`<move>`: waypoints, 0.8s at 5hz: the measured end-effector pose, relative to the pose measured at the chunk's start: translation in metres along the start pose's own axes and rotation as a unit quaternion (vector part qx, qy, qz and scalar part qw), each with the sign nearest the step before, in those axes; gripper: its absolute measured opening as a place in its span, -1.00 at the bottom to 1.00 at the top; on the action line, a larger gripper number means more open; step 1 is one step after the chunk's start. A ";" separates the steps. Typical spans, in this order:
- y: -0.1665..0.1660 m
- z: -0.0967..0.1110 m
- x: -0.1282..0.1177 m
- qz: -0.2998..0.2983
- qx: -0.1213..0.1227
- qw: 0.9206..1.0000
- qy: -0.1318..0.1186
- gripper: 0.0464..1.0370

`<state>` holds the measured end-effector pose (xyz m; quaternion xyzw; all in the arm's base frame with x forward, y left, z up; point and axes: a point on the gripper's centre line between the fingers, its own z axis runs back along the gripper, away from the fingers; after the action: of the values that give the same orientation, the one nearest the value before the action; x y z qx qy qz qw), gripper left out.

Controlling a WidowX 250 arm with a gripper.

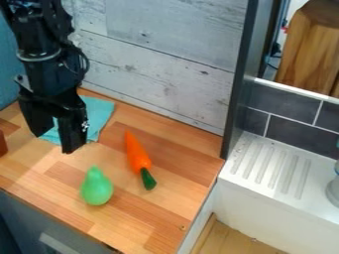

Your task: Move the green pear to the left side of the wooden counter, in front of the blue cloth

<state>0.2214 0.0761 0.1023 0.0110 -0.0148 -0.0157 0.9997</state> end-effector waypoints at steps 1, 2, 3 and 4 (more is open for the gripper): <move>-0.001 -0.005 -0.002 0.000 -0.004 1.000 0.010 0.93; -0.009 -0.004 -0.005 -0.006 -0.031 0.999 0.016 0.93; -0.015 -0.003 -0.005 -0.011 -0.028 1.000 0.007 0.93; -0.024 -0.011 -0.002 -0.027 -0.026 0.999 0.015 0.93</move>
<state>0.2186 0.0526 0.0908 -0.0140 0.0012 -0.0431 0.9990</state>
